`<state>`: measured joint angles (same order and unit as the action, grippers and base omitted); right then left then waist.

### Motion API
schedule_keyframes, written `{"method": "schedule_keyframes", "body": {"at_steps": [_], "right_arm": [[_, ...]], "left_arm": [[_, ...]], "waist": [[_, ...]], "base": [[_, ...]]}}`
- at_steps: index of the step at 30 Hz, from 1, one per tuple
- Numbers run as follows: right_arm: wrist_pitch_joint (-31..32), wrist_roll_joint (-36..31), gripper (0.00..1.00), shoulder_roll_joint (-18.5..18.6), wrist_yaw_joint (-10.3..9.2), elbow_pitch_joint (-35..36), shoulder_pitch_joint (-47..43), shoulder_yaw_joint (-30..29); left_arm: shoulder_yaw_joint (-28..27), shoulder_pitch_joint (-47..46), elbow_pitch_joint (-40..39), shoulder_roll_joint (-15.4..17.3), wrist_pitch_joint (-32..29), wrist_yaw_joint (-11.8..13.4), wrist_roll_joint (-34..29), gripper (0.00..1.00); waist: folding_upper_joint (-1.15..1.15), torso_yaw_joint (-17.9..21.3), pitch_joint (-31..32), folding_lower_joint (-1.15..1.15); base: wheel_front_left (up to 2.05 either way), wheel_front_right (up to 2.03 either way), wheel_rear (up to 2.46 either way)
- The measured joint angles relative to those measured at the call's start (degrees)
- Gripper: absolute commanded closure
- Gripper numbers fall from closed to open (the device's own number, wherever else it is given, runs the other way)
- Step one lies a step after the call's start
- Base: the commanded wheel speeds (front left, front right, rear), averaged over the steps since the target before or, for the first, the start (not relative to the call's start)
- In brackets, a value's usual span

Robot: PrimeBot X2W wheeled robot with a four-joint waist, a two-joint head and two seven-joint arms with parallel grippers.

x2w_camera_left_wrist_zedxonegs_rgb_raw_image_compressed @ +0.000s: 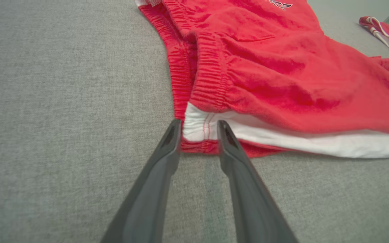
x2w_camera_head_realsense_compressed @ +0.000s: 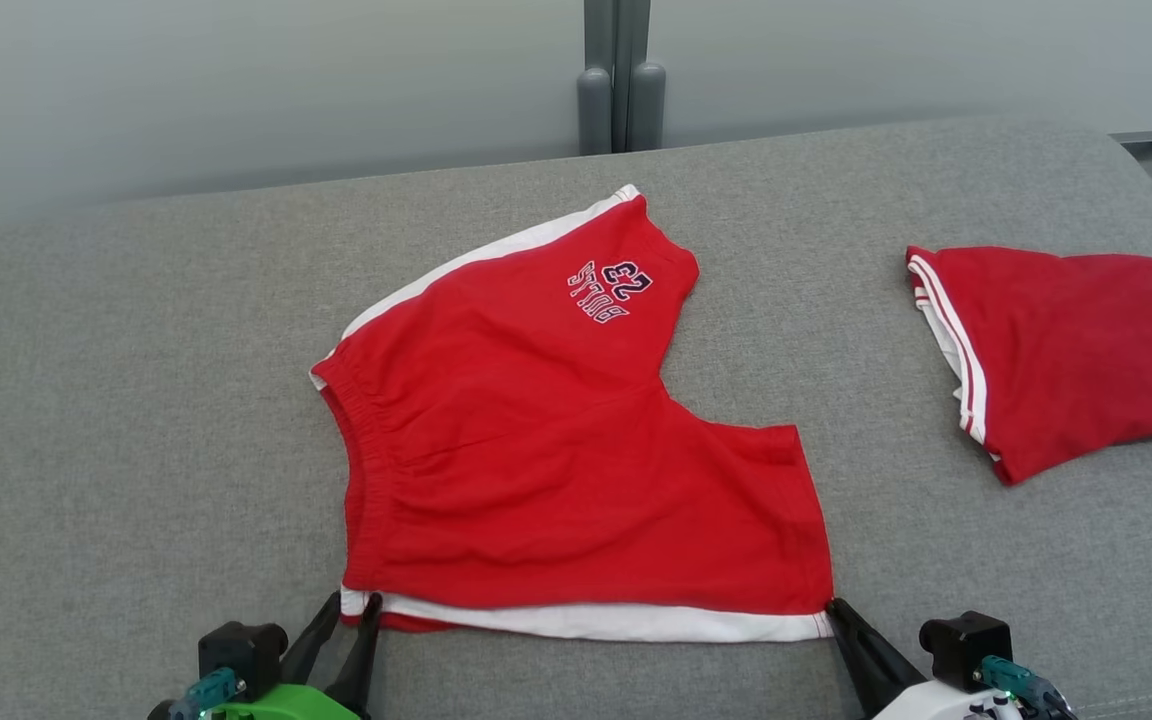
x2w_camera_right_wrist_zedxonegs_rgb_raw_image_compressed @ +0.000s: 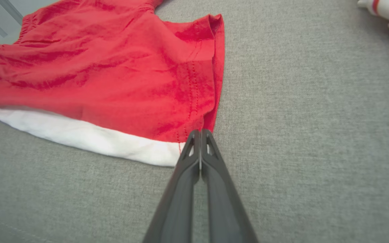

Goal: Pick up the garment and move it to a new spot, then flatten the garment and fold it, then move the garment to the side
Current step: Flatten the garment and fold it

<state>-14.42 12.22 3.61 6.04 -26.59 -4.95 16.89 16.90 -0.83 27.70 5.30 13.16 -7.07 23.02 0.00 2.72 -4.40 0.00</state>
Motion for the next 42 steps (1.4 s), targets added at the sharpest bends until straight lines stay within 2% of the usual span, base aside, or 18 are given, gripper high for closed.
{"method": "schedule_keyframes", "body": {"at_steps": [5,7,8,9,10,14,22,24,27,34,37,38,42], "right_arm": [[0.0,0.0,1.00,0.0,0.01,0.0,0.0,-0.2],[0.0,0.0,1.00,0.0,0.04,-0.1,0.0,-0.2],[0.0,0.0,1.00,0.0,0.18,-0.1,0.0,-0.2],[0.0,0.0,1.00,0.0,0.19,-0.1,0.0,-0.2],[0.0,0.0,1.00,0.0,0.21,-0.2,0.0,-0.3],[0.0,0.5,1.00,-0.1,0.51,-0.2,0.0,-0.4],[0.0,9.2,1.00,0.4,1.02,5.7,0.1,-5.9],[0.0,12.4,1.00,2.9,1.11,8.5,-0.1,-7.9],[0.0,15.9,1.00,5.7,1.10,10.9,-2.0,-7.4],[1.5,27.5,1.00,9.7,1.09,22.8,-8.9,-7.1],[2.3,32.8,1.00,11.6,1.09,29.4,-13.4,-9.7],[2.3,32.8,1.00,11.6,1.09,29.4,-13.4,-9.7],[2.4,37.2,1.00,15.7,1.10,37.6,-20.3,-16.0]], "left_arm": [[1.3,-1.3,1.4,0.3,0.0,-0.1,1.2,0.53],[2.1,-1.7,1.5,0.3,0.0,-0.1,1.5,0.61],[2.4,-1.9,1.6,0.3,0.1,-0.1,1.5,0.67],[2.9,-2.1,1.8,0.3,0.1,-0.1,1.6,0.88],[3.4,-2.3,1.8,0.4,0.1,-0.1,2.0,1.00],[5.0,-2.6,1.8,0.5,0.1,-0.1,3.9,1.00],[5.4,-1.7,-2.6,1.5,0.5,-0.1,11.6,1.00],[6.2,0.4,-5.5,2.4,-0.7,-0.3,14.6,1.00],[8.4,3.0,-9.1,2.7,-3.4,-0.5,18.6,1.00],[13.2,7.5,-19.4,5.3,-10.9,-0.5,26.5,1.00],[14.1,10.6,-24.8,7.1,-13.5,-0.5,30.8,1.00],[14.1,10.6,-24.8,7.1,-13.5,-0.5,30.8,1.00],[14.1,13.3,-32.4,9.8,-16.2,-0.5,34.9,1.00]], "waist": [[0.00,0.1,0.0,0.00],[0.00,0.1,0.0,0.00],[0.00,0.0,0.0,0.00],[0.00,0.0,0.0,0.00],[0.00,0.0,0.0,0.00],[0.00,-0.1,0.0,0.00],[0.00,0.1,0.4,0.00],[0.00,0.2,0.8,0.00],[0.00,-0.1,0.7,0.00],[0.00,-1.5,0.5,0.00],[0.00,-2.2,0.2,0.00],[0.00,-2.2,0.2,0.00],[0.00,-3.3,-0.3,0.00]], "base": [[0.00,0.00,0.00],[0.00,0.00,0.00],[0.00,0.00,0.00],[0.00,0.00,0.00],[0.00,0.00,0.00],[0.00,0.00,0.00],[0.00,0.00,0.00],[0.00,0.00,0.00],[0.00,0.00,0.00],[0.00,0.00,0.00],[0.00,0.00,0.00],[0.00,0.00,0.00],[0.00,0.00,0.00]]}}
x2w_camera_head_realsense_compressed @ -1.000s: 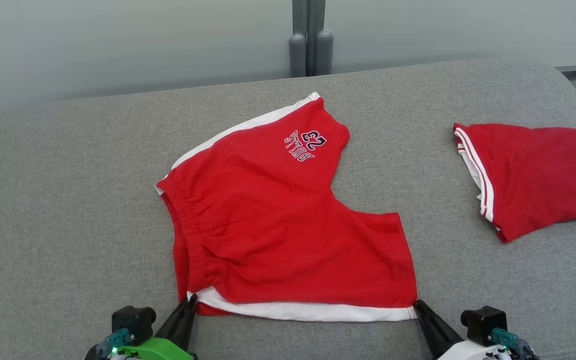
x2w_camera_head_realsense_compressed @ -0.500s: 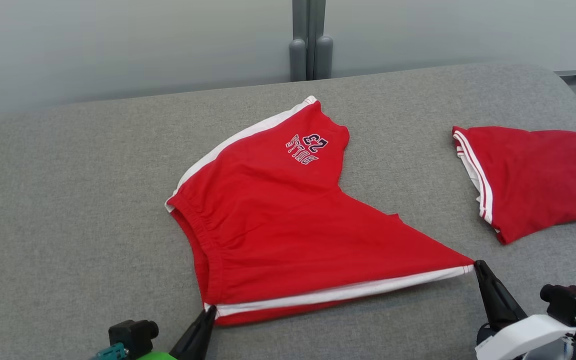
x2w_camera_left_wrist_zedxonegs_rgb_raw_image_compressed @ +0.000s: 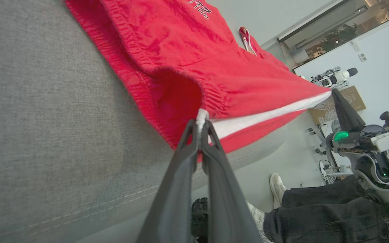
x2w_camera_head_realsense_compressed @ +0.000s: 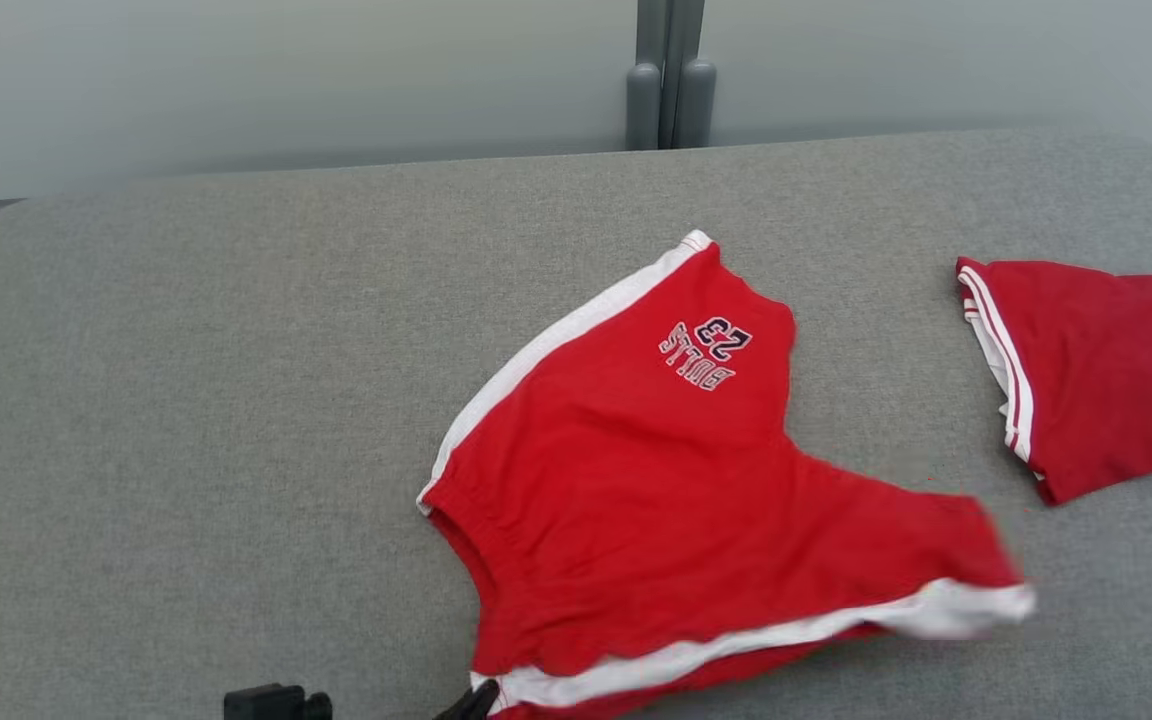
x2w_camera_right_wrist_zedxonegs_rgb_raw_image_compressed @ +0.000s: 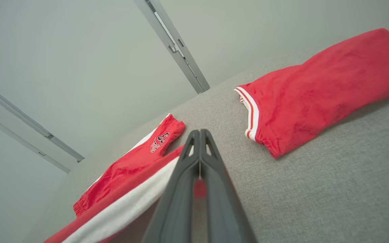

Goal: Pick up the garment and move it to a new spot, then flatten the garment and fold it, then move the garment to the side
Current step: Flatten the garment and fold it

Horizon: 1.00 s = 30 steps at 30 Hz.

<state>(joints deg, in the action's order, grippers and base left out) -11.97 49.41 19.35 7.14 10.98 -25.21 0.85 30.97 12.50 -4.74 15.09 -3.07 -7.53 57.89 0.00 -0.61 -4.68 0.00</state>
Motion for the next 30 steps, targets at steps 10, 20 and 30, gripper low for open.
{"method": "schedule_keyframes", "body": {"at_steps": [10,20,30], "right_arm": [[7.4,3.5,1.00,8.1,-0.08,10.7,-6.6,-1.4],[13.8,3.1,0.82,12.0,-0.09,15.0,-2.4,3.1],[20.2,-1.5,0.00,13.9,-0.09,13.2,0.0,10.3]], "left_arm": [[-3.3,5.6,-12.2,7.0,-4.8,0.1,5.5,1.00],[-3.0,2.4,-17.5,8.3,-8.6,0.1,7.1,1.00],[-6.7,2.2,-17.1,9.2,-8.5,0.2,8.9,1.00]], "waist": [[0.00,-1.5,-3.5,0.00],[0.00,-3.4,-9.9,0.00],[0.00,-3.5,-11.6,0.00]], "base": [[0.00,0.00,0.00],[0.00,0.00,0.00],[0.00,0.00,0.00]]}}
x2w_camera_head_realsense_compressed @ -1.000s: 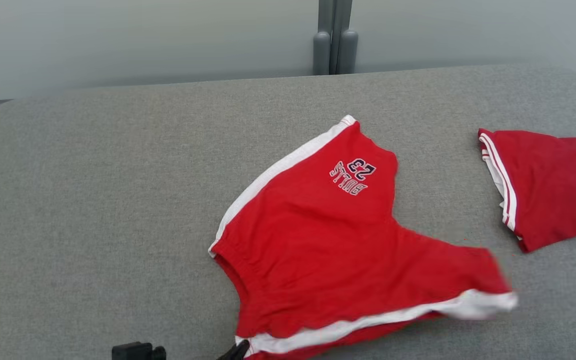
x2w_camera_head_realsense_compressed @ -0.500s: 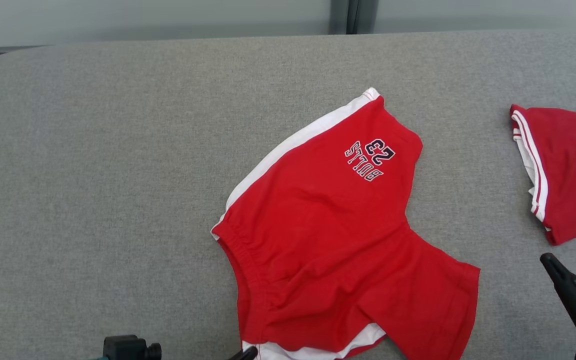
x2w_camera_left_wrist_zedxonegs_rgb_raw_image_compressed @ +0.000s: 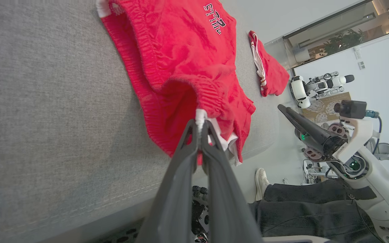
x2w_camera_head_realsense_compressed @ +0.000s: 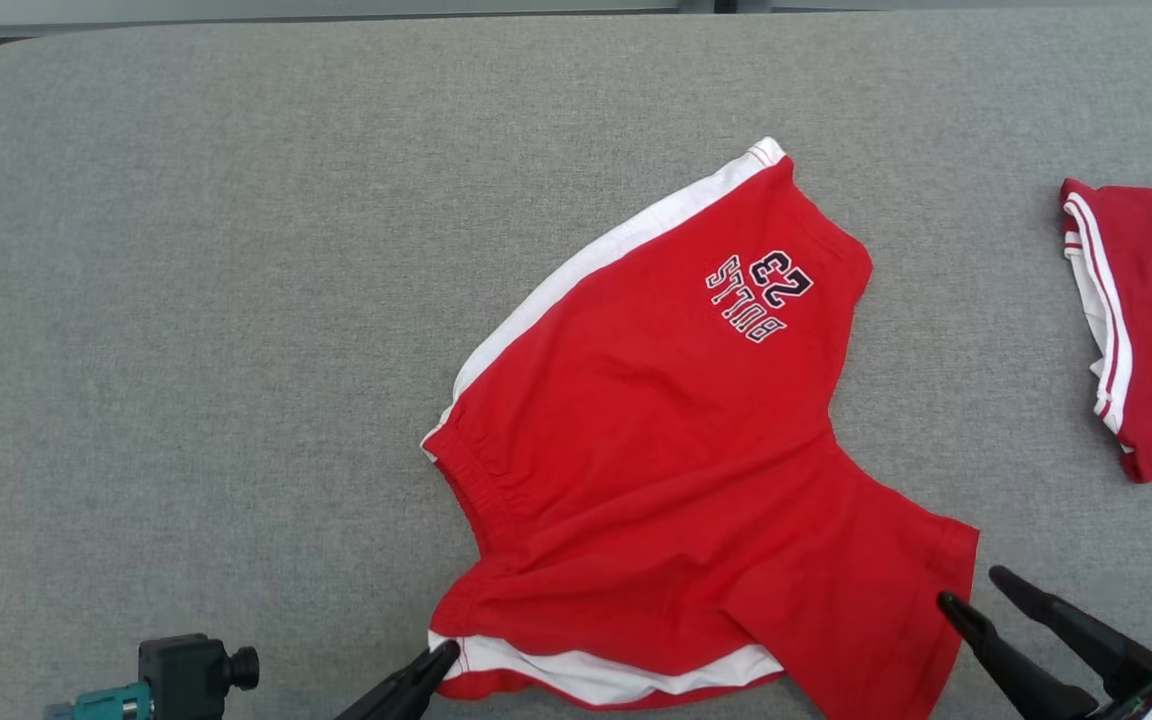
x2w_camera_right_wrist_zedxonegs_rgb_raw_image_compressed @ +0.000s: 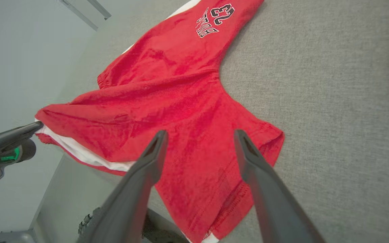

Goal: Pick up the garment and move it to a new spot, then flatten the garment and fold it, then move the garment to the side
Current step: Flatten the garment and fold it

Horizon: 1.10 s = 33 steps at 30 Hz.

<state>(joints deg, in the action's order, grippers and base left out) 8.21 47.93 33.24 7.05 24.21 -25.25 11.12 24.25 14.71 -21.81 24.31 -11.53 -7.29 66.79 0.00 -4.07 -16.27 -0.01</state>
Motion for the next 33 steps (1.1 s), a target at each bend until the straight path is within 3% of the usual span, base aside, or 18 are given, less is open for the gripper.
{"method": "schedule_keyframes", "body": {"at_steps": [7,14,33], "right_arm": [[5.2,-1.2,0.00,1.8,-0.18,-0.6,-2.3,3.4],[9.5,-3.2,0.00,4.6,-1.76,-3.3,-5.8,4.9],[11.6,-11.4,0.00,-0.7,-1.52,-7.3,2.3,14.3]], "left_arm": [[-0.7,0.1,-0.2,0.6,0.0,0.5,0.1,1.00],[-1.0,0.4,-0.9,0.9,0.0,0.6,0.2,1.00],[-0.3,-0.8,-0.8,1.5,-1.1,0.6,0.4,1.00]], "waist": [[0.00,2.3,0.8,0.00],[0.00,4.8,0.6,0.00],[0.00,5.7,-0.8,0.00]], "base": [[0.00,0.00,0.00],[0.00,0.00,0.00],[0.00,0.00,0.00]]}}
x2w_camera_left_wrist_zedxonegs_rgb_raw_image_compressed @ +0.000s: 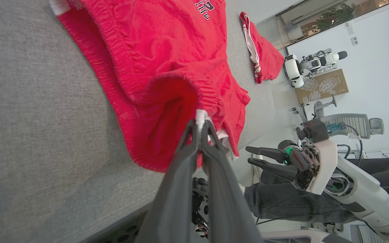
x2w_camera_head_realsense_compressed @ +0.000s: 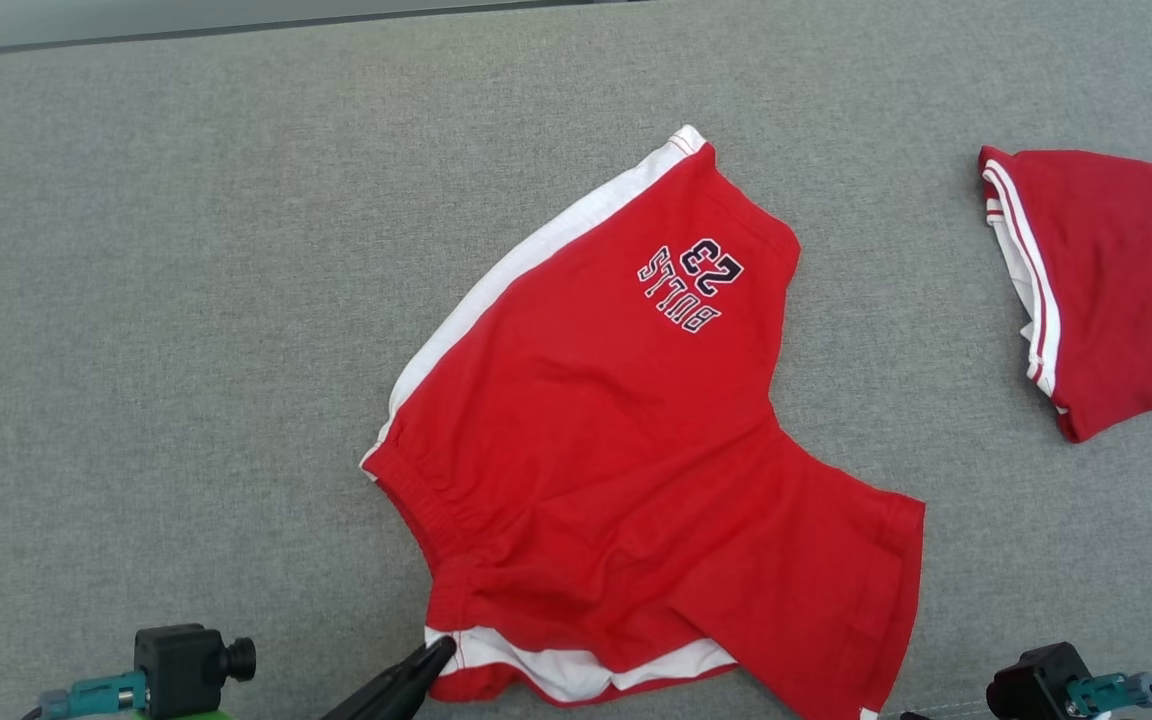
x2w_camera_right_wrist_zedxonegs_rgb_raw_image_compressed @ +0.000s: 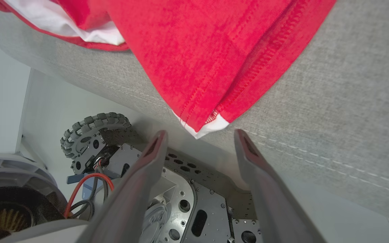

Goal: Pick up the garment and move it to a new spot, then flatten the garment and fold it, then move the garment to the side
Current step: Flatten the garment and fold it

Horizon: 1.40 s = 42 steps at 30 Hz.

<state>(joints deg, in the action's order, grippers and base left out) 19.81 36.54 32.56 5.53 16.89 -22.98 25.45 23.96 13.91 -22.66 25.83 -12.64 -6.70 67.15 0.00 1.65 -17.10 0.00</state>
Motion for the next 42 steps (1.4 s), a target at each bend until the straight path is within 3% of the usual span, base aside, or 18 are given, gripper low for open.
{"method": "schedule_keyframes", "body": {"at_steps": [17,23,34,38,42], "right_arm": [[0.2,-2.1,0.02,-3.9,0.10,-6.3,4.3,3.2],[0.2,-2.5,0.13,-5.2,0.44,-8.2,5.6,4.4],[0.1,-2.7,0.09,-6.3,0.52,-11.0,7.3,5.3],[0.1,-2.9,0.16,-6.6,0.99,-12.5,7.9,6.2],[0.2,-3.3,0.08,-7.2,1.01,-14.1,8.5,7.0]], "left_arm": [[0.2,-0.1,1.1,-0.3,0.0,0.0,0.5,1.00],[0.3,-0.1,1.3,-0.7,0.0,0.0,0.6,1.00],[0.4,-0.2,1.4,-0.7,0.0,0.0,0.6,1.00],[0.4,-0.2,1.4,-0.7,0.0,0.0,0.6,1.00],[0.5,-0.2,1.4,-0.7,0.0,0.0,0.6,1.00]], "waist": [[0.00,-0.6,0.6,0.00],[0.00,-0.9,0.8,0.00],[0.00,-1.2,0.9,0.00],[0.00,-1.3,0.8,0.00],[0.00,-1.4,0.8,0.00]], "base": [[0.00,0.00,0.00],[0.00,0.00,0.00],[0.00,0.00,0.00],[0.00,0.00,0.00],[0.00,0.00,0.00]]}}
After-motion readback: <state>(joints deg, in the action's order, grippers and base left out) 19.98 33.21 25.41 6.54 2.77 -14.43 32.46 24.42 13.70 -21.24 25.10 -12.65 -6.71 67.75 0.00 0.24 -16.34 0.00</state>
